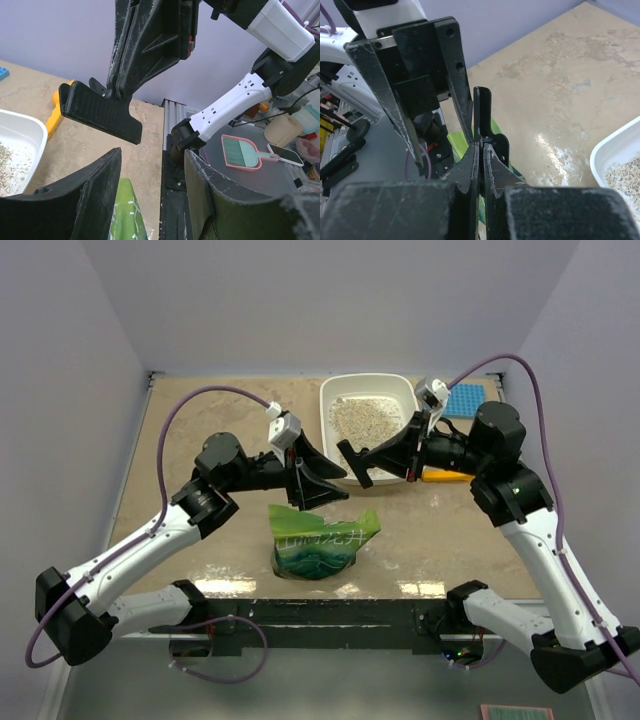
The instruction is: Fill the litter box with clean litter
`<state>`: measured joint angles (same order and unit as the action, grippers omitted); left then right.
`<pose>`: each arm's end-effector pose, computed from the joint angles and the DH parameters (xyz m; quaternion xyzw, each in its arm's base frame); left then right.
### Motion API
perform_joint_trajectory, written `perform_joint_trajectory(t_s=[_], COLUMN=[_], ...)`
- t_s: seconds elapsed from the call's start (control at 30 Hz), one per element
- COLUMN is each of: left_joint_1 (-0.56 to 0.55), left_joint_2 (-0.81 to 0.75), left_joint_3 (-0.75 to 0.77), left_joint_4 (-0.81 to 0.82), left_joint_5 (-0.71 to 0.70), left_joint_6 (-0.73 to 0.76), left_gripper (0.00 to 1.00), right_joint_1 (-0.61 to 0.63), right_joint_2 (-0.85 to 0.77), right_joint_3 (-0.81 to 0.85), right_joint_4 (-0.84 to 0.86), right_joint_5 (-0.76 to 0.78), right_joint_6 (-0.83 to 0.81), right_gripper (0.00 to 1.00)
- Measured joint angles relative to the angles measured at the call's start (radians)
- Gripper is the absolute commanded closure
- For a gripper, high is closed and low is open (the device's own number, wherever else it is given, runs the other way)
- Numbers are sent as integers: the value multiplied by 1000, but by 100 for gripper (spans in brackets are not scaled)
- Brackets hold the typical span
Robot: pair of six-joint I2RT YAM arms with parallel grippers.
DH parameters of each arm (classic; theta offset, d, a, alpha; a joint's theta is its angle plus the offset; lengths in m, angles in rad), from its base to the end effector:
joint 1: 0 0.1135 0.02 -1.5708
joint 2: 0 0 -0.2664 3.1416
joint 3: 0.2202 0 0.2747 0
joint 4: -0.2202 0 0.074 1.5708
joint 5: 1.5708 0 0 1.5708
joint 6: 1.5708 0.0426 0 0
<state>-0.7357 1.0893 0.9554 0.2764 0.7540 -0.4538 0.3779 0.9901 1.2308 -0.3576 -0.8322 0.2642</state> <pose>0.1838 -0.2057 0.3882 0.3610 0.5639 -0.5934 0.4468 0.1946 0.1111 0.4464 -0.3070 0.6671 0.4784 0.4815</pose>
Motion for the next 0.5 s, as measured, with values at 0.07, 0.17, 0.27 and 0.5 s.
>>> perform_joint_trajectory(t_s=[0.07, 0.17, 0.27, 0.5], left_joint_1=[-1, -1, -2, -5], left_joint_2=[7, 14, 23, 40], left_joint_3=[0, 0, 0, 0], left_joint_4=[3, 9, 23, 56], left_joint_5=[-1, -3, -2, -2], left_joint_6=[-5, -8, -12, -26], left_gripper=[43, 43, 43, 45], right_joint_1=[14, 32, 50, 107], right_joint_2=[0, 0, 1, 6], right_joint_3=[0, 0, 0, -1], right_joint_4=[16, 37, 58, 111], right_joint_5=[0, -1, -1, 2], right_joint_6=[4, 8, 19, 51], right_gripper=[100, 100, 100, 100])
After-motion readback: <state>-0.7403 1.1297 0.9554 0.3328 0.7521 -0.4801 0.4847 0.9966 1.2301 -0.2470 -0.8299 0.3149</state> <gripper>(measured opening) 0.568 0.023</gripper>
